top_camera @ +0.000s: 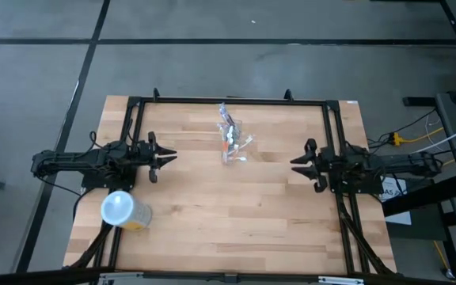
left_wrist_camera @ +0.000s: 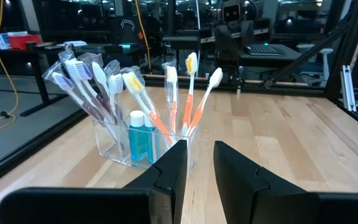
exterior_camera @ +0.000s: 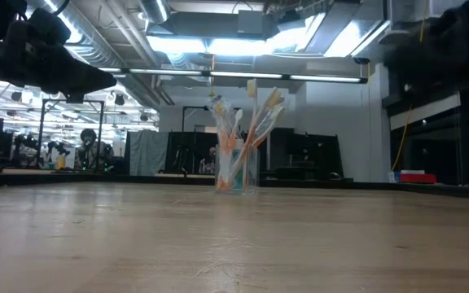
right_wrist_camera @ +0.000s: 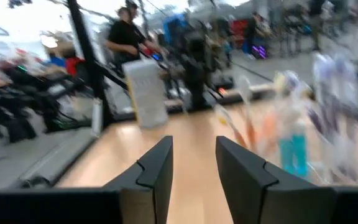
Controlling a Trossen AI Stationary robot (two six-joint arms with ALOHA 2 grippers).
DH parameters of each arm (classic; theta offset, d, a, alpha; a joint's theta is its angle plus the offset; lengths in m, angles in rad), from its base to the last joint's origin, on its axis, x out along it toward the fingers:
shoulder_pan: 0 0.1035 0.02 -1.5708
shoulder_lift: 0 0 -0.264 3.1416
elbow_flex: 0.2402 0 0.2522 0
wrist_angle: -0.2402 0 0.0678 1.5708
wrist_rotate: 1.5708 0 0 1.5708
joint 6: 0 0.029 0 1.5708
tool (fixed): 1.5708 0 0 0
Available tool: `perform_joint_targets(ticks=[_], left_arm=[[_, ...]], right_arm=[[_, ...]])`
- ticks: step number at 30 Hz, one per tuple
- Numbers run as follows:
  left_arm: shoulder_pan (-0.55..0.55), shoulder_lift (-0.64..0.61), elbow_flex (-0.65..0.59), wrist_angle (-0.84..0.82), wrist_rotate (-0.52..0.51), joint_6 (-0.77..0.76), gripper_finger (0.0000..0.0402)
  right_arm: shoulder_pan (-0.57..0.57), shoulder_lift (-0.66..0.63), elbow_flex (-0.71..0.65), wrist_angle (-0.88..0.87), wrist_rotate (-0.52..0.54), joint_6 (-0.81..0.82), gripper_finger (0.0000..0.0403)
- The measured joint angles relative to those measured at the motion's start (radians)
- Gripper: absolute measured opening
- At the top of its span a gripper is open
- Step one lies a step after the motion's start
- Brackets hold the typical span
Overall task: Pick & Place toothbrushing station
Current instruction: Return to Home Position
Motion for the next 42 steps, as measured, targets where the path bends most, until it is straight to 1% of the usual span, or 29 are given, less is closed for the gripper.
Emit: perform_joint_targets(ticks=[2,4,6,9,16,18,21,23,42], left_arm=[[0.0,0.0,0.0,0.0,0.0,0.0,0.0075],[0.0,0.0,0.0,0.0,0.0,0.0,0.0075],[0.0,0.0,0.0,0.0,0.0,0.0,0.0075],[0.0,0.0,0.0,0.0,0.0,0.0,0.0075],[0.0,0.0,0.0,0.0,0.0,0.0,0.0075],[0.0,0.0,0.0,0.0,0.0,0.0,0.0075],[0.0,0.0,0.0,0.0,0.0,0.0,0.0075],[0.0,0.0,0.0,0.0,0.0,0.0,0.0075],[0.0,0.0,0.0,0.0,0.0,0.0,0.0075]], right_arm=[[0.0,-0.036,0.0,-0.083,0.033,0.0,0.0123],[0.0,-0.068,0.0,-0.151,0.041,0.0,0.0123],[0.0,-0.107,0.0,-0.193,0.022,-0.001,0.0123],[0.0,-0.158,0.0,-0.189,-0.039,-0.023,0.0123],[0.0,-0.156,0.001,-0.194,-0.066,-0.134,0.0123],[0.0,-0.156,0.001,-0.194,-0.041,-0.134,0.0123],[-0.002,-0.156,0.001,-0.205,0.041,-0.13,0.0123],[-0.007,-0.156,0.001,-0.198,0.065,-0.13,0.0123],[-0.014,-0.15,0.001,-0.199,0.068,-0.122,0.0123]])
